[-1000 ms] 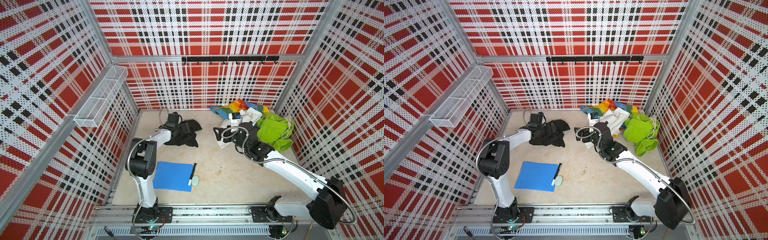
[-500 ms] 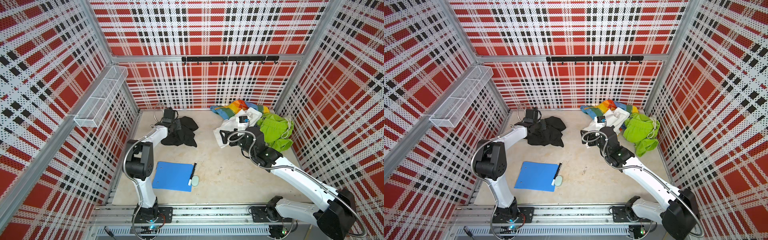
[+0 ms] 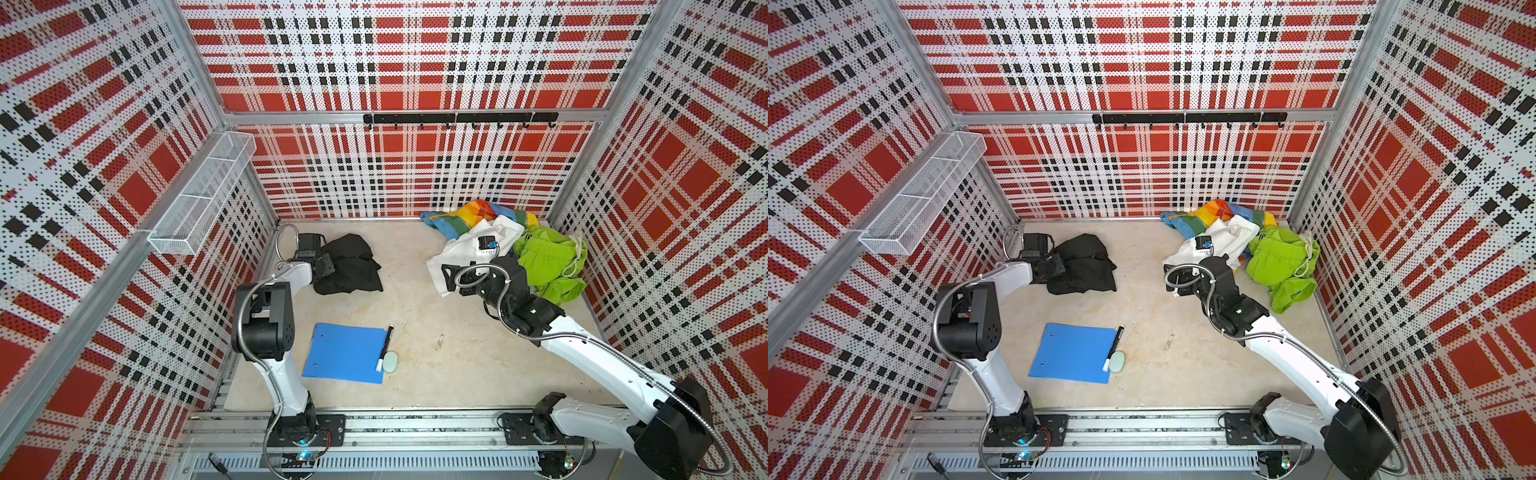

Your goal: Pick out a specific cloth from the pile

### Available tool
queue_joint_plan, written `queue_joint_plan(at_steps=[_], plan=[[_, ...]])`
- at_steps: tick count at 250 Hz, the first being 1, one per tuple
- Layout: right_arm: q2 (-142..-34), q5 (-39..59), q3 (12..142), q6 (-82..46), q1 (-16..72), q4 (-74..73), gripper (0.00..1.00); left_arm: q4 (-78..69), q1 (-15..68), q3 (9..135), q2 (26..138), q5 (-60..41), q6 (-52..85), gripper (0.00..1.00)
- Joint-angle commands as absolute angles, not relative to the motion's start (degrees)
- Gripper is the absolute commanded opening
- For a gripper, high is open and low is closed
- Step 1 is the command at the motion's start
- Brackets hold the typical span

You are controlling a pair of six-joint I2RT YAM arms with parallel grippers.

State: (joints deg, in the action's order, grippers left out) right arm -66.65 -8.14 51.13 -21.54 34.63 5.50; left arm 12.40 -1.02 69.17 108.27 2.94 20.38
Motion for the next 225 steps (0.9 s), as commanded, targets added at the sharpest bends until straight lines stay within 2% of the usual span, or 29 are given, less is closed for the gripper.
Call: queue_joint_plan(at_steps=[1, 40, 93, 117, 169, 213, 225], plan=[[-64.45, -9.73, 50.41, -20.74, 34.27, 5.13, 1.00, 11.06, -0.35, 70.57, 111.27, 0.00, 22.24, 0.24], [-63.16, -8.37, 49.38, -20.48, 32.71, 5.40, 1.00, 9.01, -0.05, 70.78, 112.59, -1.62, 24.53, 0.31], [-59.89, 11.59, 46.40, -18.10, 26.45, 1.16, 1.00, 4.60, 0.43, 70.08, 111.18, -6.31, 26.83, 0.43], [-59.02, 16.65, 46.75, -16.76, 25.01, 2.20, 1.00, 4.43, 0.70, 68.69, 108.85, -6.77, 26.86, 0.48], [-57.94, 16.44, 47.36, -15.14, 24.05, 5.71, 1.00, 2.12, -0.61, 60.30, 97.35, -7.31, 27.09, 0.70], [-56.64, 14.16, 47.98, -14.96, 23.73, 9.10, 1.00, 4.34, -0.13, 55.05, 85.68, -5.67, 25.06, 0.99], [-55.89, 14.20, 47.86, -14.54, 23.79, 9.87, 1.00, 4.61, 0.16, 53.32, 82.48, -5.05, 24.70, 0.99]])
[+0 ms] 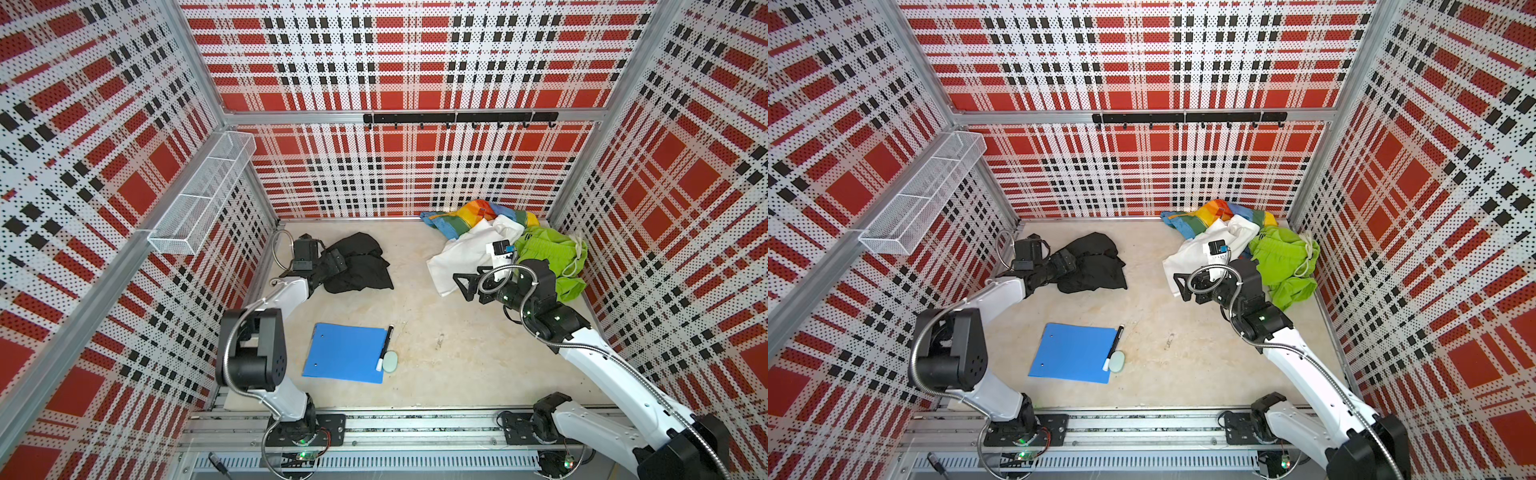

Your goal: Pick out a specific cloth from the pile

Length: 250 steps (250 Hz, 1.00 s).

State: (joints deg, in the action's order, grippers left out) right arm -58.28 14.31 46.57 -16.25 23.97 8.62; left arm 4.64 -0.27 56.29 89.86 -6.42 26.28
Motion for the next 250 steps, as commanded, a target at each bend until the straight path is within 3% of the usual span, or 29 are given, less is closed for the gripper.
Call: queue_joint_plan(at_steps=[1, 55, 101, 156, 183, 250], plan=[[-55.81, 14.13, 47.83, -14.52, 23.76, 9.94, 1.00, 4.63, 0.26, 53.16, 82.24, -4.85, 24.66, 0.99], [-50.98, 12.01, 46.44, -14.83, 23.65, 11.43, 1.00, 2.57, 5.02, 45.01, 68.98, 2.38, 21.06, 0.99], [-46.06, -1.54, 42.84, -15.02, 23.66, 11.93, 1.00, -8.88, 5.86, 35.18, 63.16, 9.66, 22.22, 0.99], [-43.10, -12.39, 37.95, -13.28, 23.39, 9.06, 1.00, -16.56, 6.53, 28.19, 62.51, 16.49, 17.20, 0.99], [-43.32, -18.17, 35.16, -12.20, 23.08, 6.64, 1.00, -29.72, 6.32, 22.22, 63.04, 11.10, 9.28, 0.99], [-46.73, -17.67, 31.90, -11.56, 16.76, 2.12, 1.00, -48.28, 6.05, 18.36, 75.04, 10.18, 1.75, 0.99]])
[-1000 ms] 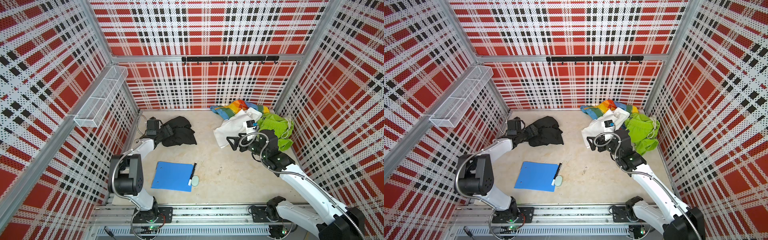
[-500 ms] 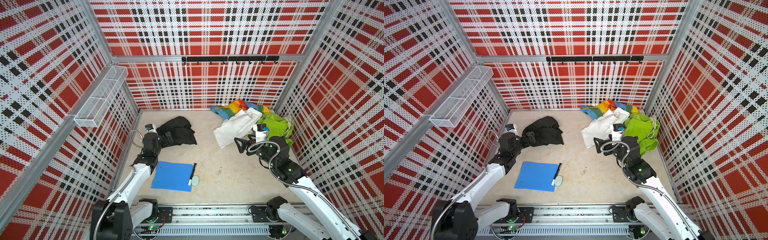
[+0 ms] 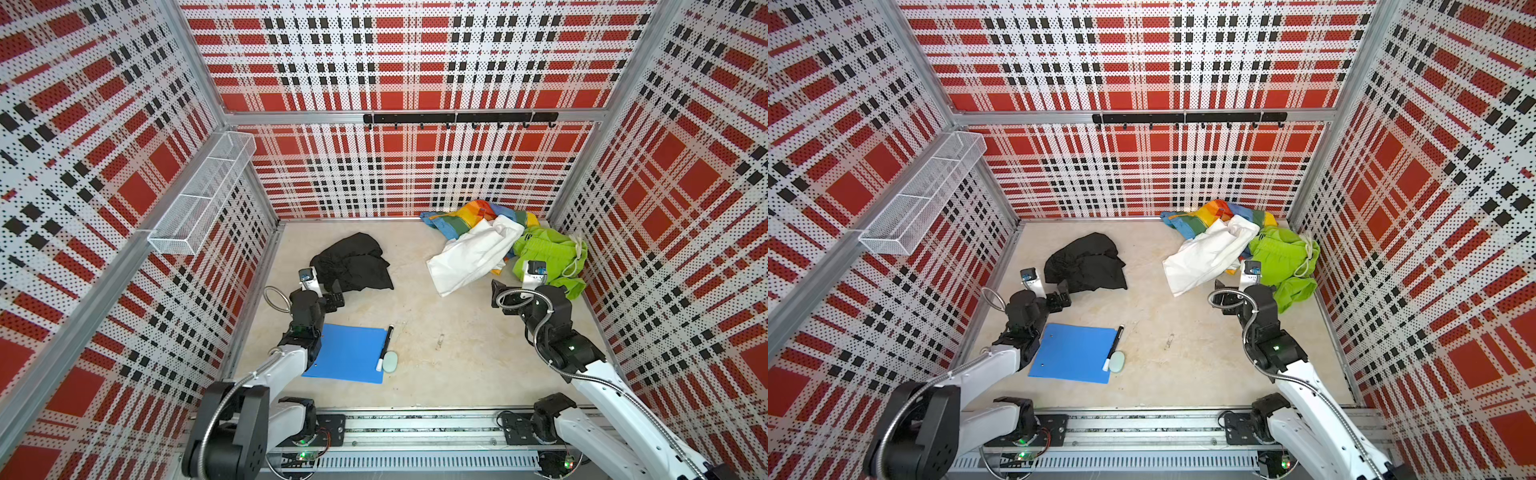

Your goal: Pick out a specific cloth from the pile

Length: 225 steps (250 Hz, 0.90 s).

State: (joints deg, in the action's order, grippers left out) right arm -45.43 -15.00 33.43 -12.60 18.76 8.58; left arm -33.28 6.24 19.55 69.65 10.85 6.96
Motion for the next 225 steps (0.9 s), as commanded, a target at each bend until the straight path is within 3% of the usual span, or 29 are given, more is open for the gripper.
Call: queue_joint_plan(at_steps=[1, 51, 103, 149, 225], plan=[[-46.79, -17.71, 31.90, -11.54, 16.64, 1.98, 1.00, -48.48, 6.05, 18.37, 75.31, 10.32, 1.71, 0.99], [-49.36, -20.57, 28.27, -10.12, 13.97, -3.96, 1.00, -58.01, 4.92, 17.21, 81.38, 8.58, -3.90, 0.99], [-53.51, -20.46, 23.30, -8.07, 9.54, -15.10, 1.00, -75.37, 0.01, 13.19, 90.97, 1.46, -0.16, 0.99], [-60.30, -20.90, 20.53, -6.20, 5.72, -26.00, 1.00, -64.52, -1.78, 17.99, 89.94, -2.72, 0.62, 0.99], [-73.40, -22.39, 16.51, 0.24, 4.13, -50.35, 1.00, -65.83, -1.57, 17.47, 90.15, -2.20, 0.75, 0.99]])
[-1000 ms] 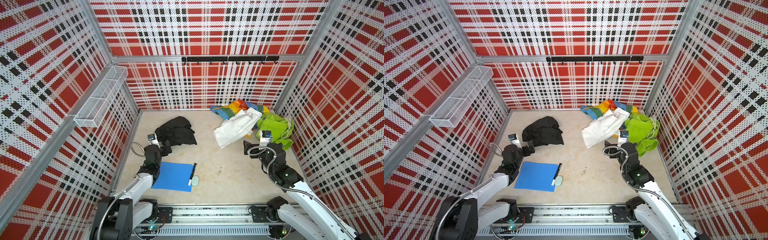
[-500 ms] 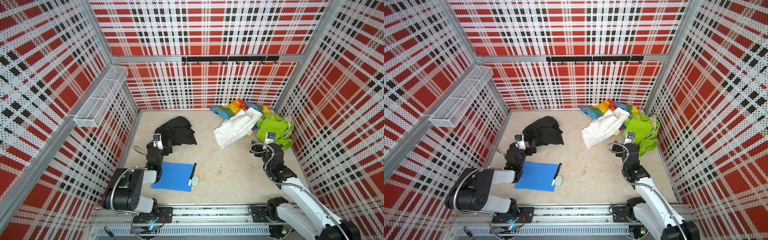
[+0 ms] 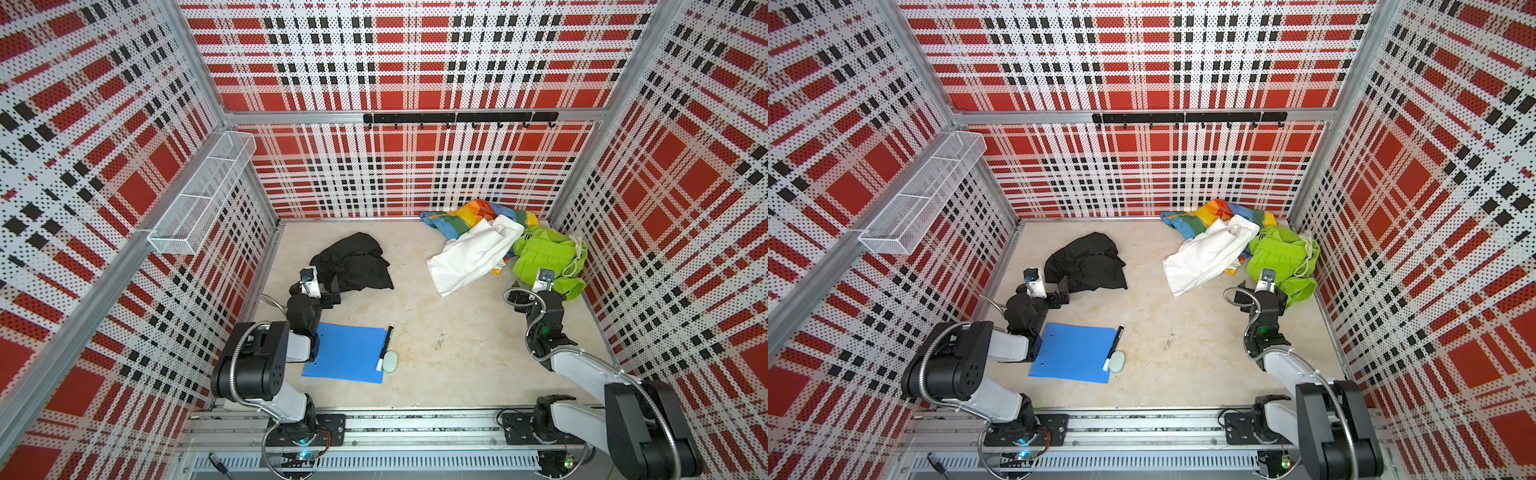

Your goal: Pick out a specific cloth from the pile

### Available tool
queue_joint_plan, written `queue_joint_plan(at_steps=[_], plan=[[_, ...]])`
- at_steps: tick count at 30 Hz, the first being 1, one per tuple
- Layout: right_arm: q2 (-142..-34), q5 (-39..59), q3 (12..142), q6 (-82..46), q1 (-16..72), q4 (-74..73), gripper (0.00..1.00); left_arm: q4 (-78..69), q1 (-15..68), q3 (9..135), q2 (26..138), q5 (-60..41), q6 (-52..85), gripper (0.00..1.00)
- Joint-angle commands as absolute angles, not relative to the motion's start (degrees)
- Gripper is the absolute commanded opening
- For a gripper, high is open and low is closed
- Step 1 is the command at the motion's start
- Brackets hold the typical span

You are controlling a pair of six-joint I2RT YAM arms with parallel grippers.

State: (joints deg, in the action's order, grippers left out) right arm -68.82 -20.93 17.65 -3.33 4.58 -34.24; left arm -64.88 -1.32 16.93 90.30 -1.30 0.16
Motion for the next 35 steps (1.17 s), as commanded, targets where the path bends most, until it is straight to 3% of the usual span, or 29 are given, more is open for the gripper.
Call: queue_joint_plan(at_steps=[1, 6, 15, 17, 35], plan=[[-73.66, -22.40, 16.52, 0.25, 4.13, -50.62, 1.00, -65.83, -1.58, 17.48, 90.17, -2.24, 0.73, 0.99], [-80.00, -22.54, 15.97, 2.04, 3.89, -59.19, 1.00, -65.83, -1.55, 17.49, 90.09, -2.23, 0.76, 0.99], [-89.44, -14.08, 12.43, -1.40, 0.05, -75.78, 1.00, -65.83, -1.49, 17.49, 90.09, -2.17, 0.72, 0.99], [-88.13, -14.06, 14.54, -1.85, 0.00, -68.66, 1.00, -65.83, -1.50, 17.49, 90.09, -2.18, 0.76, 0.99], [-89.04, -12.66, 14.92, 0.09, 0.86, -69.93, 1.00, -65.83, -1.49, 17.49, 90.10, -2.15, 0.78, 0.99]])
